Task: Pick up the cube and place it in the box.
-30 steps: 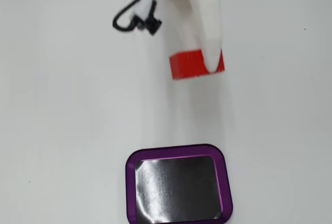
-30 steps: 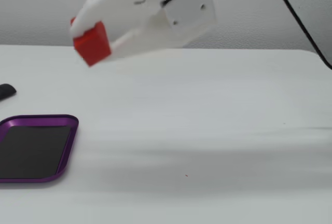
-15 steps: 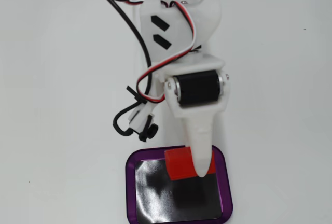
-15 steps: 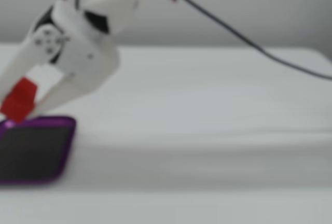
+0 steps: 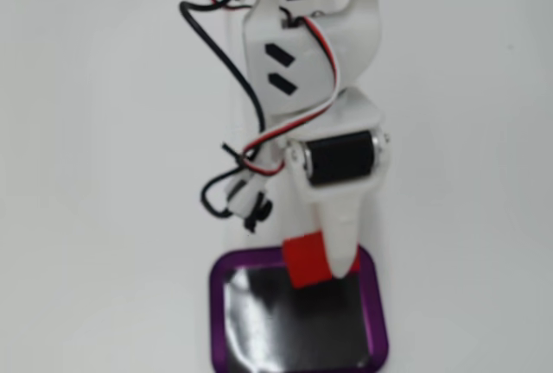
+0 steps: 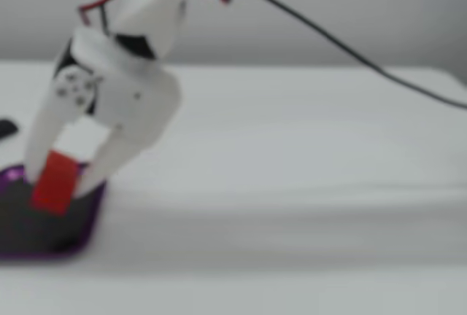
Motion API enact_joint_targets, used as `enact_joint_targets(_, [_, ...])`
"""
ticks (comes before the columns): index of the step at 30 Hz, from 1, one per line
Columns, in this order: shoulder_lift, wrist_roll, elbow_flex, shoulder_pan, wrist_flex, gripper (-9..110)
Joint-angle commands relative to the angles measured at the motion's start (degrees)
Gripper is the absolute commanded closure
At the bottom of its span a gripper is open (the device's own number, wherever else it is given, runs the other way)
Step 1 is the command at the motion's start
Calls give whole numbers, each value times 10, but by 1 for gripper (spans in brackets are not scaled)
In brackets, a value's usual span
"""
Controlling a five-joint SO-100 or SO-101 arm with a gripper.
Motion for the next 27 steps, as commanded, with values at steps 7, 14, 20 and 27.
enact_joint_targets(7, [52,8,-98,-4,148,85])
enact_joint_targets(14, [109,8,-139,-5,309,85])
enact_joint_targets(20, [174,61,-133,1,412,85])
enact_joint_targets(27, [300,69,-81,3,468,86])
